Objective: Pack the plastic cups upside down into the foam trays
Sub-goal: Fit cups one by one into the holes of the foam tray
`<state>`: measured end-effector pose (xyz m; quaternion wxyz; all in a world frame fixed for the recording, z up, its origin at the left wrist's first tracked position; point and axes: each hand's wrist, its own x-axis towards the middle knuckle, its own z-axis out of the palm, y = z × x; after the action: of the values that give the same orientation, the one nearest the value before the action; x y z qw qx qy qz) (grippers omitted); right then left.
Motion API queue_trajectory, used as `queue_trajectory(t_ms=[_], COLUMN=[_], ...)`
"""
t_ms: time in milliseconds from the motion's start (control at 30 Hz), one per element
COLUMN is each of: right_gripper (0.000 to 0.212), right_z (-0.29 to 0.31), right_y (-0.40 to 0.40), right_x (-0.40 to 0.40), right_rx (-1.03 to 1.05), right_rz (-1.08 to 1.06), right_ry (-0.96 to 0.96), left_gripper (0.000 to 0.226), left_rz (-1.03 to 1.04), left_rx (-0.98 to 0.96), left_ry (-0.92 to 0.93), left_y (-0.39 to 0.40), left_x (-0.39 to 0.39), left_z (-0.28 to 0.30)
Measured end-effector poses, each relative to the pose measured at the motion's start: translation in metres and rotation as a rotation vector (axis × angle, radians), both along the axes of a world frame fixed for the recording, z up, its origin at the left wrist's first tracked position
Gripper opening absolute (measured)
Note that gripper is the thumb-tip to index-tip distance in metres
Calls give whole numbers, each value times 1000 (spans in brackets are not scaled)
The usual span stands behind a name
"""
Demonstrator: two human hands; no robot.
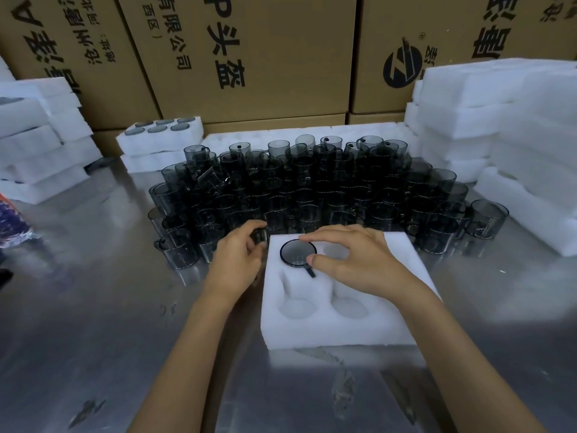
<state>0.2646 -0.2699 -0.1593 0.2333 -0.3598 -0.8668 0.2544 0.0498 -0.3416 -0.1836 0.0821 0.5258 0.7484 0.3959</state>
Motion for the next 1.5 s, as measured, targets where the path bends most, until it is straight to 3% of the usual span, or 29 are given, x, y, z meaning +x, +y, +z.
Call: queue_trajectory(t_ms=[233,533,700,867,967,1033,1100,1267,1500], right_gripper=[31,36,56,40,32,34,36,38,34], right_z=[1,6,16,23,26,28,30,34,35], right_y=[-2,-4,-6,-2,5,8,7,-2,-2], right_x=[0,1,0,3,12,18,19,17,20], right_rx=[-1,-9,-182,-447,-509,-481,-453,-395,-491], right_rz=[0,8,-40,-62,-126,-124,-117,-88,-11], right_ry=[5,-6,505,919,1078,1064,1018,929,829], left_gripper=[19,12,14,17,49,74,78,68,66], left_rz=[-73,-1,-96,-200,-327,-390,-411,-420,-420], left_rx=[47,403,425,424,366,322,307,301,248], left_ry=[139,15,144,324,137,-87,-164,-184,-146], left_y=[0,1,4,17,23,25,24,12,6], left_x=[4,8,42,86,95,93,87,79,75], left_z=[-1,11,39,62,56,51,46,44,48])
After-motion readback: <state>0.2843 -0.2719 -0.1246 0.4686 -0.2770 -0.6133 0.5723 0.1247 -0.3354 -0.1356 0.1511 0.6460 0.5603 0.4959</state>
